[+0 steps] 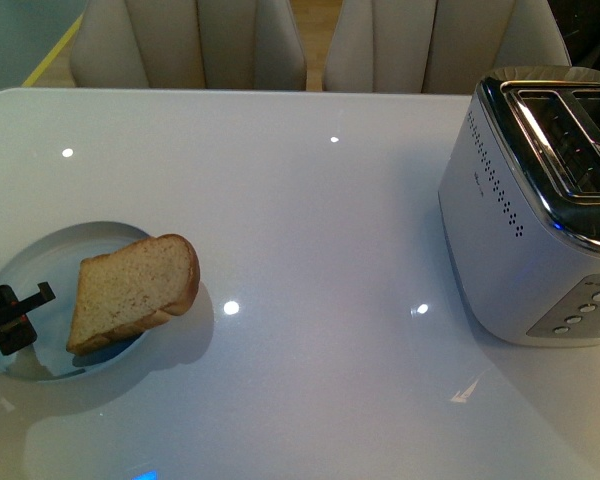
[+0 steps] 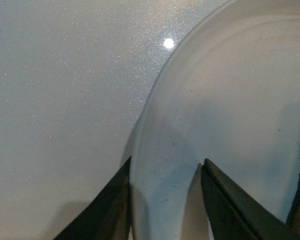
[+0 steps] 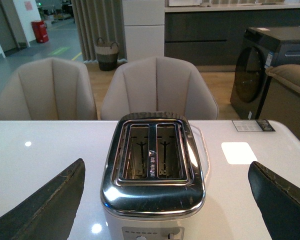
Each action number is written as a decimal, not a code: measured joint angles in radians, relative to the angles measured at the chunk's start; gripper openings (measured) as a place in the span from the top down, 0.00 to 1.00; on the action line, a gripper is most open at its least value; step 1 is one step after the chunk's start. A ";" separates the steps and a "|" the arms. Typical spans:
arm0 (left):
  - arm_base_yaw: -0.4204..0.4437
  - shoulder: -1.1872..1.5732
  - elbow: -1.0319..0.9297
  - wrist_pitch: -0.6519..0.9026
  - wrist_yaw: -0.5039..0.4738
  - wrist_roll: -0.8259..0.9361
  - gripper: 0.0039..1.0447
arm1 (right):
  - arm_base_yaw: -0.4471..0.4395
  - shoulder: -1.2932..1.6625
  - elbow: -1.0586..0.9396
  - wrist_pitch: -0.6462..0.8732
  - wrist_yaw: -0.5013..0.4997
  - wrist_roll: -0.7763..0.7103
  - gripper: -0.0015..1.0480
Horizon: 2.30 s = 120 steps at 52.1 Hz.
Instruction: Left arm holds plate, right arm toasts bread
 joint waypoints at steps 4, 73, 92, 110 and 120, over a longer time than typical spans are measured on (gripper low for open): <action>0.002 0.000 -0.006 0.006 0.003 -0.006 0.77 | 0.000 0.000 0.000 0.000 0.000 0.000 0.09; 0.058 -0.362 -0.350 0.227 0.201 -0.338 0.97 | 0.000 0.000 0.000 0.000 0.000 0.000 0.09; -0.240 -0.867 -0.230 -0.369 0.050 -0.436 0.97 | 0.000 0.000 0.000 0.000 0.000 0.000 0.09; -0.504 -0.969 -0.040 -0.647 -0.042 -0.570 0.97 | 0.000 0.000 0.000 0.000 0.000 0.000 0.09; -0.634 -0.969 0.031 -0.735 -0.091 -0.664 0.97 | 0.000 0.000 0.000 0.000 0.000 0.000 0.09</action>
